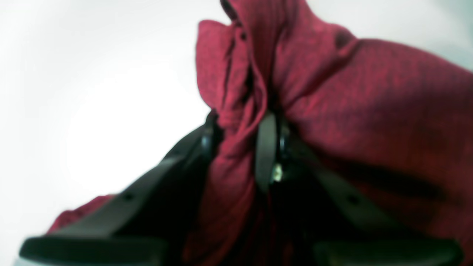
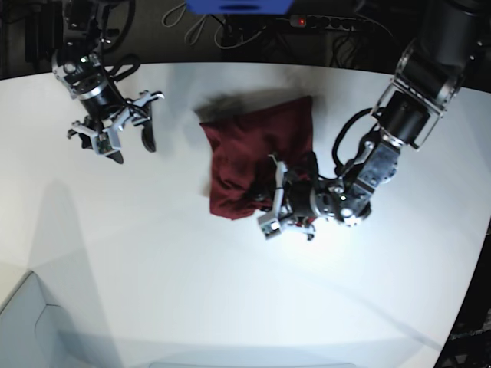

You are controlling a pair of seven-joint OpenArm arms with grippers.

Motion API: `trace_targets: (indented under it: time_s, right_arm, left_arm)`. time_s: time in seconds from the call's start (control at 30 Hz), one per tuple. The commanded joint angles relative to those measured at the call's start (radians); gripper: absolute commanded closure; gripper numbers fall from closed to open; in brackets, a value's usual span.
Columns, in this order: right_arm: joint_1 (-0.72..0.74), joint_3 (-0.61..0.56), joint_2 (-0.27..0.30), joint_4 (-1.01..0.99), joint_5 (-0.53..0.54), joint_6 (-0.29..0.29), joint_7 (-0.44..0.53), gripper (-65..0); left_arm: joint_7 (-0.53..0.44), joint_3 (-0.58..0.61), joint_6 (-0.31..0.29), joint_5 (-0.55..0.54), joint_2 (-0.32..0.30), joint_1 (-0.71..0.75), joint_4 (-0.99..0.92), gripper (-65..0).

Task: Layout the t-shirt on the table in an organized manner, then fold the t-shirt properly
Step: 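Drag the bundle with the left gripper toward the table center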

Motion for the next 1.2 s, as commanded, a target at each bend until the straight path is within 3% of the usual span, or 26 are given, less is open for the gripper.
trace_targets:
  time_s: [0.0,0.3,0.47,0.6,0.73,0.83,1.0,1.17]
  right_arm:
    - [0.003,0.018,0.001,0.021,0.016,0.006,0.03,-39.6]
    - [-0.023,0.104,-0.025,0.021,0.016,0.006,0.03,-39.6]
    - [-0.029,0.104,-0.024,0.021,0.016,0.006,0.032,-39.6]
    - [-0.04,0.104,-0.024,0.022,0.016,0.006,0.033,-39.6]
    - [-0.043,0.104,-0.024,0.022,0.016,0.006,0.035,-39.6]
    - [-0.043,0.104,-0.024,0.022,0.016,0.006,0.035,-39.6]
    - [-0.057,0.104,-0.025,0.022,0.016,0.006,0.035,-39.6]
    - [-0.07,0.102,-0.025,0.059,0.016,0.006,0.035,-39.6]
  left_arm:
    - [-0.031,0.014,-0.003,0.001,0.001,-0.036,0.017,-0.3]
    - [-0.052,0.044,-0.003,0.366,0.173,-0.053,0.014,-0.5]
    - [-0.048,0.044,-0.003,0.425,0.202,-0.053,0.015,-2.2]
    - [-0.048,0.042,-0.003,0.426,0.2,-0.055,0.025,-17.2]
    - [-0.051,0.034,-0.003,0.426,0.196,-0.056,0.025,-36.9]
    - [-0.051,-0.042,-0.003,0.426,0.199,-0.056,0.057,-49.4]
    - [-0.046,-0.148,-0.003,0.426,0.199,-0.056,0.154,-59.1]
    - [-0.045,-0.249,-0.003,0.426,0.194,-0.042,0.264,-60.5]
